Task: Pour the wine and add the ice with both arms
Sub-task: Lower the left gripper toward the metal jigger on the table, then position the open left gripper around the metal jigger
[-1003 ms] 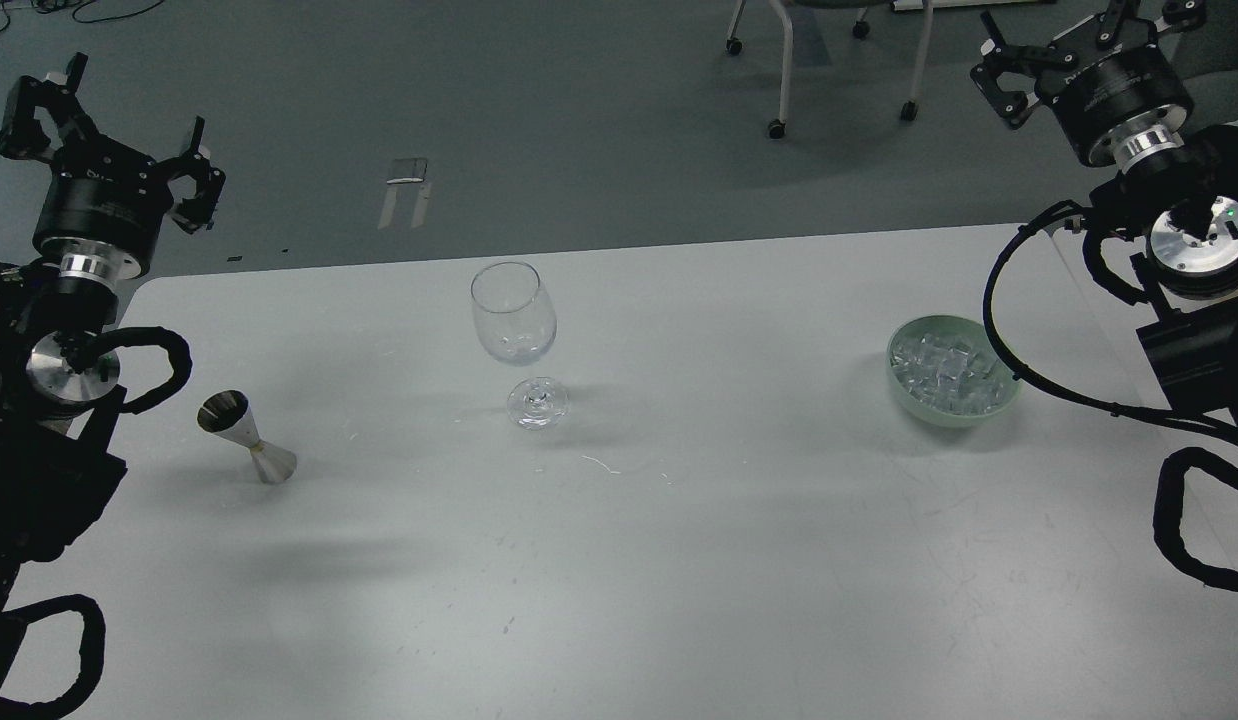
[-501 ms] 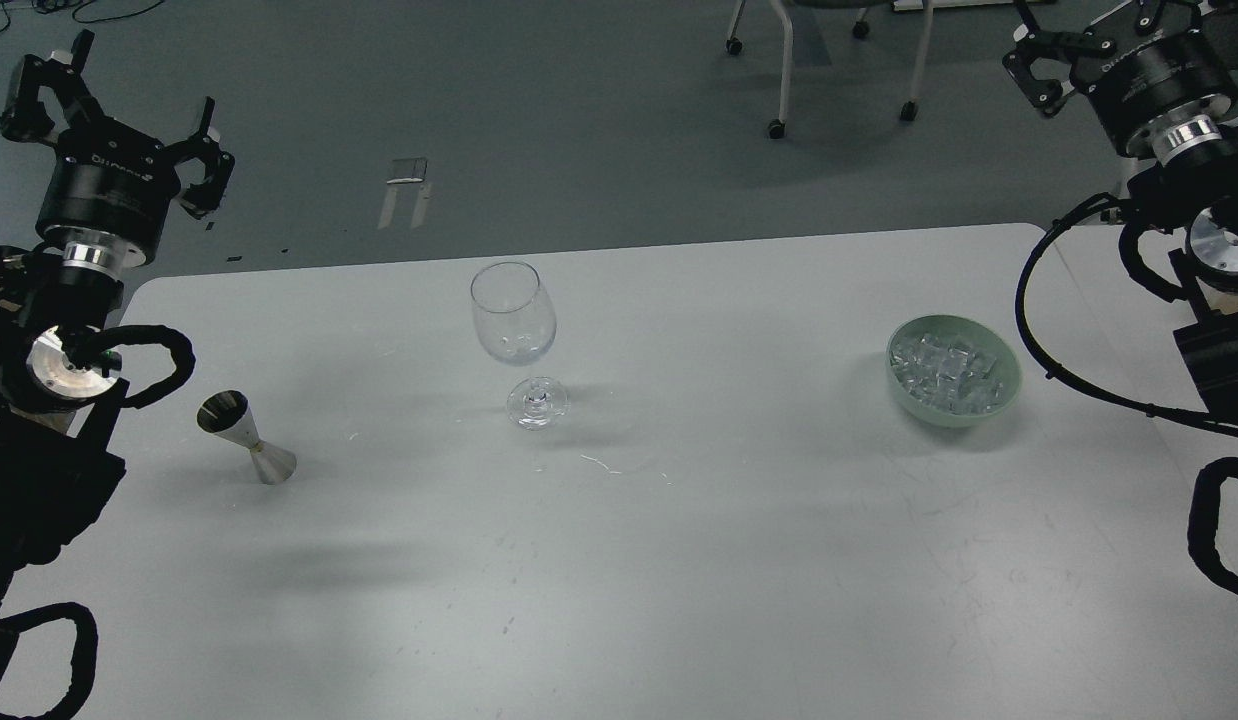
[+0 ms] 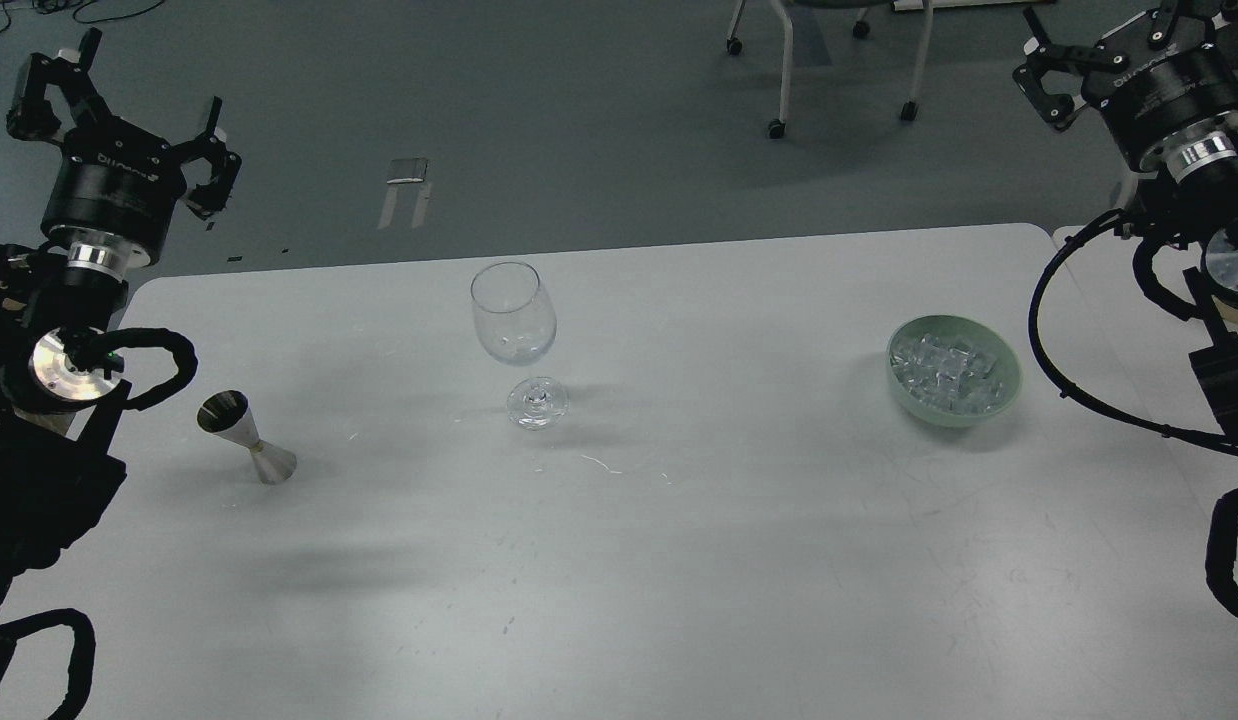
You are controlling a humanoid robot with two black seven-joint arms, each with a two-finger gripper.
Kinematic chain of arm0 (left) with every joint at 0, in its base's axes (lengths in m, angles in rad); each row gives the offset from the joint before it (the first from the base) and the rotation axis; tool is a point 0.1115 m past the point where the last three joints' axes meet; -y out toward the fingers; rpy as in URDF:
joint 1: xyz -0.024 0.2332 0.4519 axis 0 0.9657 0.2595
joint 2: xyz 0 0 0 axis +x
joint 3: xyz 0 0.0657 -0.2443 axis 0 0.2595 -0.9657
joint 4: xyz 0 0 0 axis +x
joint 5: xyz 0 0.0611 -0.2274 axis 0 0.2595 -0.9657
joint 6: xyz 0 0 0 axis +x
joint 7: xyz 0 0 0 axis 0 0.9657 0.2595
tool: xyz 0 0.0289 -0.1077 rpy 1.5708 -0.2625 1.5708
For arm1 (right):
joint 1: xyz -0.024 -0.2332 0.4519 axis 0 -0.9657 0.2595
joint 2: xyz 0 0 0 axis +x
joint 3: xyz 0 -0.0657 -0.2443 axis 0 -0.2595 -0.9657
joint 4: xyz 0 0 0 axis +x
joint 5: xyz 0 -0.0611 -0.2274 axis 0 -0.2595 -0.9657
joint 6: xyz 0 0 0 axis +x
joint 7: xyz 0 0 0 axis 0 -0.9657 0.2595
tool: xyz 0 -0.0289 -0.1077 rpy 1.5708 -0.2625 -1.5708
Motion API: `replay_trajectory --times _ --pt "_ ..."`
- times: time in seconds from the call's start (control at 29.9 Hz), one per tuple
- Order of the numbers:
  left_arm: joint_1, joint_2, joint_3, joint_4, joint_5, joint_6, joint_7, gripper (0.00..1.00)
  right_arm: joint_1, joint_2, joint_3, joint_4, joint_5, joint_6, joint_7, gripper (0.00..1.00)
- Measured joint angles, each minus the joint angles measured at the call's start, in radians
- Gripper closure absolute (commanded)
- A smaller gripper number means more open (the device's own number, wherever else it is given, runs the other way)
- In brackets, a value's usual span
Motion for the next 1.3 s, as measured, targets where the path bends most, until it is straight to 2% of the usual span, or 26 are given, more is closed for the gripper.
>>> replay_trajectory --times 0.17,0.43,0.67,0.74,1.0,1.2,1.3 --pt "0.15 0.095 0.016 -0.197 0.0 0.0 0.037 0.04 -0.021 -0.011 0.001 0.027 0.002 0.0 -0.003 0.0" --pt "0.325 0.257 -0.017 -0.495 0.0 0.0 0.05 0.09 -0.06 -0.012 0.005 0.06 0.002 0.0 -0.003 0.0" --pt "0.522 0.318 -0.145 -0.643 0.0 0.0 0.052 0.08 -0.085 -0.031 0.007 0.086 0.002 0.0 -0.003 0.0" --pt "0.593 0.319 -0.195 -0.689 0.0 0.0 0.05 0.03 -0.09 -0.038 0.009 0.087 0.003 0.0 -0.003 0.0" --pt "0.882 0.224 -0.376 -0.818 -0.022 0.0 0.045 0.03 -0.127 -0.041 0.016 0.098 0.003 0.0 -0.002 0.0" --pt "1.034 0.114 -0.386 -0.864 -0.043 0.0 0.051 0.02 -0.15 -0.041 0.038 0.108 0.003 0.0 0.001 0.0" --pt "1.059 0.06 -0.349 -0.868 -0.043 0.0 0.079 0.02 -0.161 -0.039 0.048 0.124 0.003 0.0 0.002 0.0"
